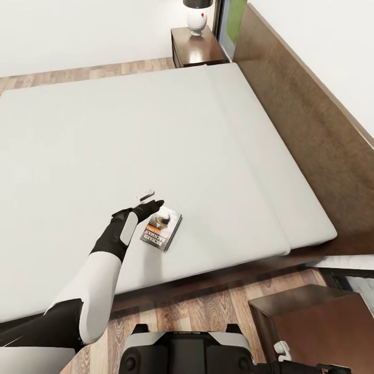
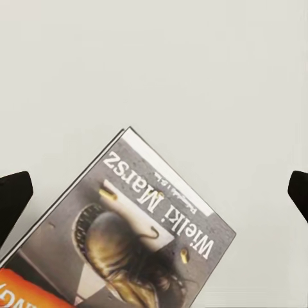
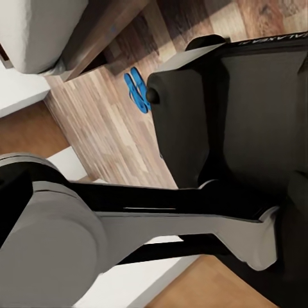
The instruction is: In the bedroom, move the book from the bed onto either nightstand, and place the two sandals side by side next to the bed.
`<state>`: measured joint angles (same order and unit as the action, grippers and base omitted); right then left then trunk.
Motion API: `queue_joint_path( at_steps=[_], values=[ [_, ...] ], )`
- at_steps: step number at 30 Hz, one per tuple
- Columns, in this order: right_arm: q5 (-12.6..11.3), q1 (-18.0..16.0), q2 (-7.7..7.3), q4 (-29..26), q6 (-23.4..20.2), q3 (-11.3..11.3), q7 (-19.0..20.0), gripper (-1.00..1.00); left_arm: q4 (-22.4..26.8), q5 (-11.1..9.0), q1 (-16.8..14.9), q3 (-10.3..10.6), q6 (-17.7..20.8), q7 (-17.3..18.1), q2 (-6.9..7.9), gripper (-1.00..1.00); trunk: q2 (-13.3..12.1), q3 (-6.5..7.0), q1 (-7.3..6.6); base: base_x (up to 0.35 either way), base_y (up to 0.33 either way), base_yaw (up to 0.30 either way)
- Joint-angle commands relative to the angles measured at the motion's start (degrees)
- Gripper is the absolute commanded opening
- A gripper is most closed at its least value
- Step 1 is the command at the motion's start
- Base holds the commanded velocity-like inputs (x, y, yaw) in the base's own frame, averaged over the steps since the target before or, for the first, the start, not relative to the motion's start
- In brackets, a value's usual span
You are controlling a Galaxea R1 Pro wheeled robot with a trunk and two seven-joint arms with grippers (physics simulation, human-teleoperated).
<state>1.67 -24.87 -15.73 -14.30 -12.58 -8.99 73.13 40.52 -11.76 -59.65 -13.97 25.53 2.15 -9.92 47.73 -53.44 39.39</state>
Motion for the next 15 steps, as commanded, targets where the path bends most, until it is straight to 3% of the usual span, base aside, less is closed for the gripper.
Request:
queue_joint_path(
  at_steps=[1,15],
  values=[
    [0.18,-0.01,0.03,-0.03,-0.6,-0.32,0.26,1.0,0.08,-0.2,-0.03,-0.36,0.38,0.24,-0.08,1.0,0.45,-0.22,0.23,0.0,0.0,0.0],
    [0.18,-0.01,0.08,-0.03,-0.6,-0.32,0.26,1.0,0.08,-0.2,-0.03,-0.11,0.4,0.3,-0.08,1.0,6.07,-2.73,3.31,0.0,0.0,0.0]
  ],
)
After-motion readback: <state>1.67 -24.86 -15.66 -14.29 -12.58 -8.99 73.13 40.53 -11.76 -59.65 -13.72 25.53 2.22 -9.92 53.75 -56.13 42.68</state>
